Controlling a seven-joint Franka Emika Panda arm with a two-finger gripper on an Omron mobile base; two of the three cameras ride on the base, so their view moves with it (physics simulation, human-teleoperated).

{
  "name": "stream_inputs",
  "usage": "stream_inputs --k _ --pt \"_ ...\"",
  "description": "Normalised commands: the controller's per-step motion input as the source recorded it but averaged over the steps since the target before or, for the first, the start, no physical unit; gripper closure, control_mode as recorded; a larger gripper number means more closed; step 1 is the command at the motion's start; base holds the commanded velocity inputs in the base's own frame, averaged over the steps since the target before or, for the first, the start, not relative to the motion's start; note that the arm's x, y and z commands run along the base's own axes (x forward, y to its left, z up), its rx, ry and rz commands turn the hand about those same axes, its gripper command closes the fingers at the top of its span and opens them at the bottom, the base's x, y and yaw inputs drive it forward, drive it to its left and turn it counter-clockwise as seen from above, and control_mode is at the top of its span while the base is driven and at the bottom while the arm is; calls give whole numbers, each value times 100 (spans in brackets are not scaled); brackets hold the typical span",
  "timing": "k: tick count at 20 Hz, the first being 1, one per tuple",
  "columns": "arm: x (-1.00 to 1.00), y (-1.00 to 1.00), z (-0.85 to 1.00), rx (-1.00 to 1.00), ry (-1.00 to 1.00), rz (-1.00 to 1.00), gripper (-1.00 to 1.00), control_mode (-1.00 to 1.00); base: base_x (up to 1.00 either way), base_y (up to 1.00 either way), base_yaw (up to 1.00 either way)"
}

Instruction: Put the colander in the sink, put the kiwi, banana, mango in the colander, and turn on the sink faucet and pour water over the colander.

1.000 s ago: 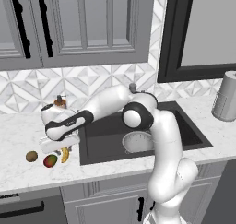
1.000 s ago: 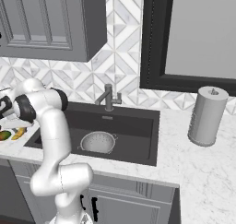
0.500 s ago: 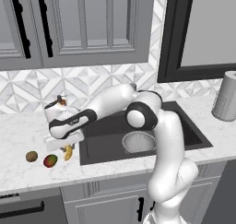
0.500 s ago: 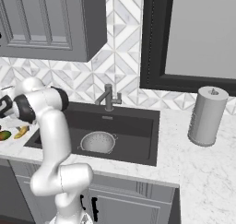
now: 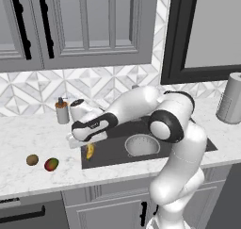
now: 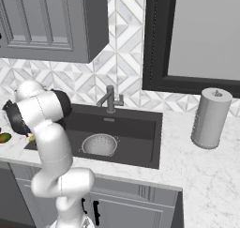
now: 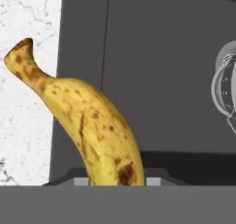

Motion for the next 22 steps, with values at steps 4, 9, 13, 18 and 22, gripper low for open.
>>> stream_inputs --k 4,9,13,18,22 --pt "-3 -100 0 8 -3 -4 100 -100 0 0 0" --pt "9 -100 3 6 -3 -9 100 -100 0 0 0" --pt "22 -100 2 1 0 -16 100 -100 0 0 0" --pt "23 -83 0 0 -2 -11 100 -100 0 0 0" --pt "46 -35 -5 0 0 -8 100 -100 0 0 0"
